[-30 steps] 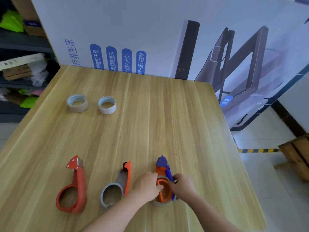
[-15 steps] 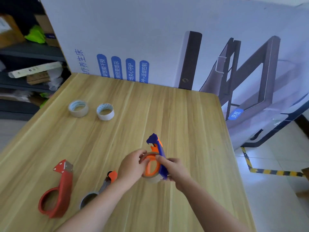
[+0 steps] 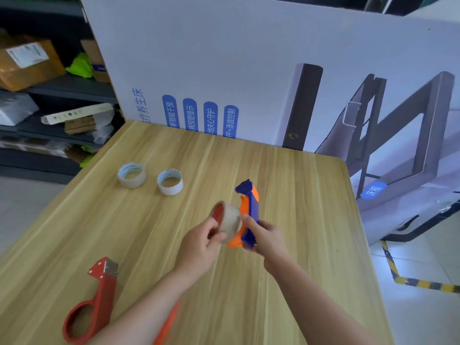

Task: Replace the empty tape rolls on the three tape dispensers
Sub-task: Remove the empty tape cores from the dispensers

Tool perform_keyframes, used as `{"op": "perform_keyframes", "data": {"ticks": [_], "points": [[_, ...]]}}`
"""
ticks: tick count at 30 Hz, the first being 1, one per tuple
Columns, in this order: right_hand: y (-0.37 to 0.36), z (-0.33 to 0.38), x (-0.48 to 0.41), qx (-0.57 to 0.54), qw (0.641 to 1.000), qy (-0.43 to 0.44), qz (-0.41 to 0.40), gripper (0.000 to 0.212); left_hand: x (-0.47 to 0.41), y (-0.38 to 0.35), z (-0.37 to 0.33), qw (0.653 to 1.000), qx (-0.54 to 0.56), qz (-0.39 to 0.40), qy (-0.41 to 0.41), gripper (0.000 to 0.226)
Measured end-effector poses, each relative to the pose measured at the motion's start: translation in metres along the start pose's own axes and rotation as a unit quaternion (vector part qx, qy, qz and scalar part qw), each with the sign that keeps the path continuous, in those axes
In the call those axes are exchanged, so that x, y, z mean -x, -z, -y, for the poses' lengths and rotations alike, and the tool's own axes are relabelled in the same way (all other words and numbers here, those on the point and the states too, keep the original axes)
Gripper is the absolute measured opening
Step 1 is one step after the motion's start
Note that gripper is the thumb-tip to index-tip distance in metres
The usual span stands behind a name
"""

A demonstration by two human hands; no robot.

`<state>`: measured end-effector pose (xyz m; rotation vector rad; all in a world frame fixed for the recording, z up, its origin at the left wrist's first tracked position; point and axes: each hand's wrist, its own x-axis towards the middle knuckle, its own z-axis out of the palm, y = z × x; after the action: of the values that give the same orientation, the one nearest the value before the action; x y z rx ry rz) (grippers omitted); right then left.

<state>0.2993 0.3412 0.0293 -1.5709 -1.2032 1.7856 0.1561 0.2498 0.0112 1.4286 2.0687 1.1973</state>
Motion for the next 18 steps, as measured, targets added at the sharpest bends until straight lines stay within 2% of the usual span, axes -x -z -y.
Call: {"op": "perform_keyframes", "data": {"ticks": [2,6,11,15,18], "points": [[-0.004,0.002,-0.011,0.0,1.0,0.001,-0.016,0.033,-0.017,0.002,0.006,0.991,0.093,-0.027,0.096,0.024],[-0.016,0.003,-0.033,0.007,1.0,-0.011,-0.028,0.036,-0.055,0.008,0.026,0.989,0.058,-0.027,0.131,0.01],[-0.032,-0.002,-0.053,0.023,0.998,-0.035,-0.036,0.04,-0.105,0.001,0.054,0.988,-0.107,0.037,0.105,0.007],[-0.036,-0.007,-0.064,0.015,0.997,-0.057,-0.055,0.044,-0.141,-0.013,0.07,0.966,-0.242,0.094,0.017,0.009],[-0.036,-0.013,-0.069,0.023,0.996,-0.064,-0.063,0.04,-0.16,-0.03,0.077,0.952,-0.276,0.127,-0.027,0.011]]}}
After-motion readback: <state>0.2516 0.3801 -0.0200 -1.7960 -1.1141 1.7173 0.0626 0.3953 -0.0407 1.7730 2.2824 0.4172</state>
